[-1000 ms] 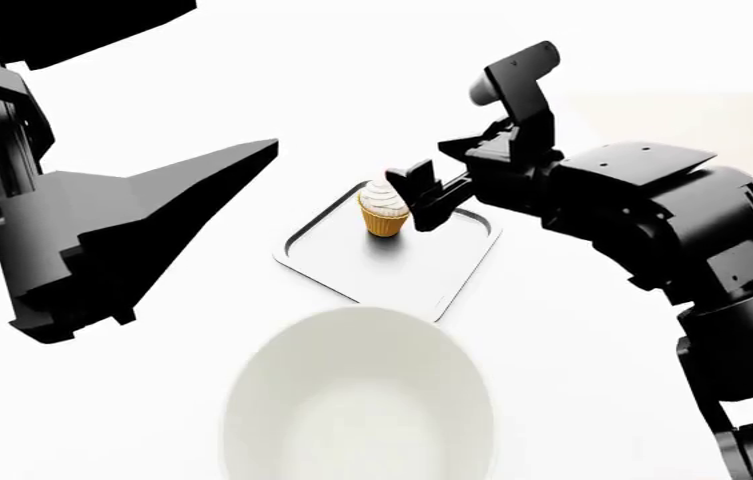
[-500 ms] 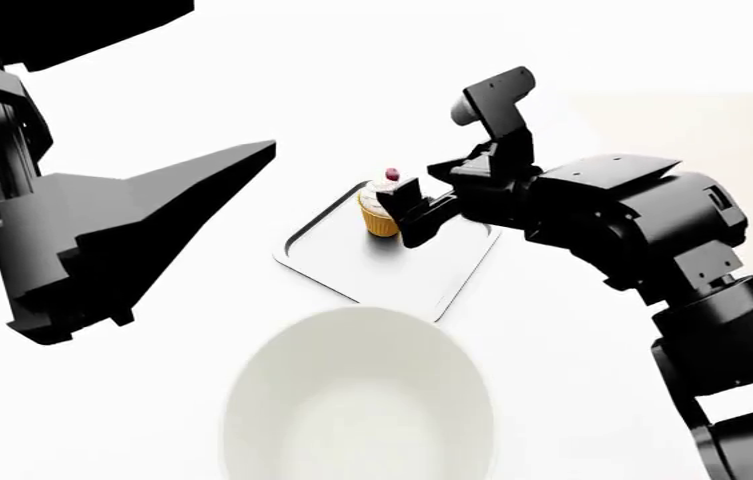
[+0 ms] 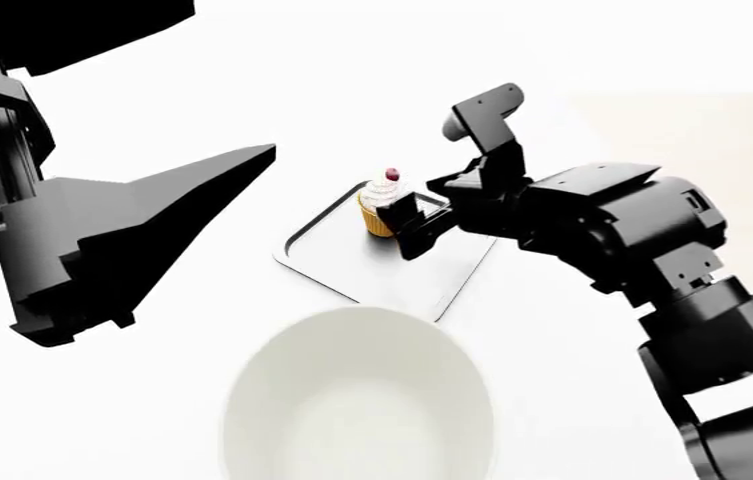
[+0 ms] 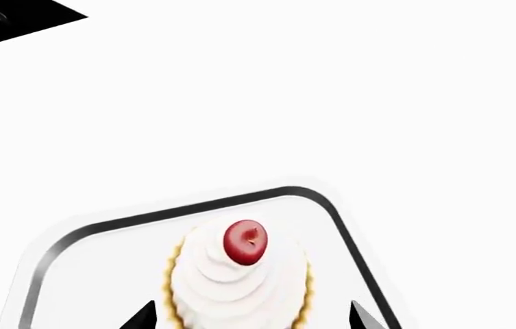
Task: Move the fresh-baked cupcake off the tray onto the counter, and place the bowl used for mixing into the sink.
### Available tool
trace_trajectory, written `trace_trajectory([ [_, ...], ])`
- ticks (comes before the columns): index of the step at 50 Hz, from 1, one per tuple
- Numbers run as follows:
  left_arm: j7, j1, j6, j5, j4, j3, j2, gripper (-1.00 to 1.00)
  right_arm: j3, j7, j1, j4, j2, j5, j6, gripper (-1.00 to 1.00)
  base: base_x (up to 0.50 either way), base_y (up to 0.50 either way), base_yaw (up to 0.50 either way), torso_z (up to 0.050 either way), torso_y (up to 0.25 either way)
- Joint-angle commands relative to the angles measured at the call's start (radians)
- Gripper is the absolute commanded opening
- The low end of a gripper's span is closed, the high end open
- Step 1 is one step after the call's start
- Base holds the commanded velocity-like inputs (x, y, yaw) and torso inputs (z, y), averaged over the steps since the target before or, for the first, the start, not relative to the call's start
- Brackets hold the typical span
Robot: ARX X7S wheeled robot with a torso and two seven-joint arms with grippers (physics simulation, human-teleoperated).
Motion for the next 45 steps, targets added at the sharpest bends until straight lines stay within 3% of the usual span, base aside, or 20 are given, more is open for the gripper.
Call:
trace_trajectory([
  [1, -0.002, 0.005, 0.005, -0.003, 0.002, 0.001, -0.004, 1.0, -0.017, -0.016, 0.004, 0.05, -0.024, -0.021, -0.027, 1.0, 0.0, 0.0, 0.0, 0.0, 0.0],
  [34, 0.003, 0.018, 0.024, 0.0, 0.005, 0.003, -0.015, 1.0, -0.058, -0.073, 0.016, 0.167, -0.091, -0.063, -0.101, 1.0, 0.0, 0.0, 0.0, 0.0, 0.0],
  [35, 0.002, 0.018, 0.025, -0.001, 0.004, 0.002, -0.015, 1.0, -0.059, -0.071, 0.017, 0.167, -0.091, -0.067, -0.107, -1.0, 0.0, 0.0, 0.0, 0.0, 0.0],
  [45, 0.006, 0.028, 0.033, 0.007, 0.006, 0.004, -0.019, 1.0, -0.055, -0.067, 0.016, 0.157, -0.085, -0.071, -0.128, -1.0, 0.0, 0.0, 0.0, 0.0, 0.0],
])
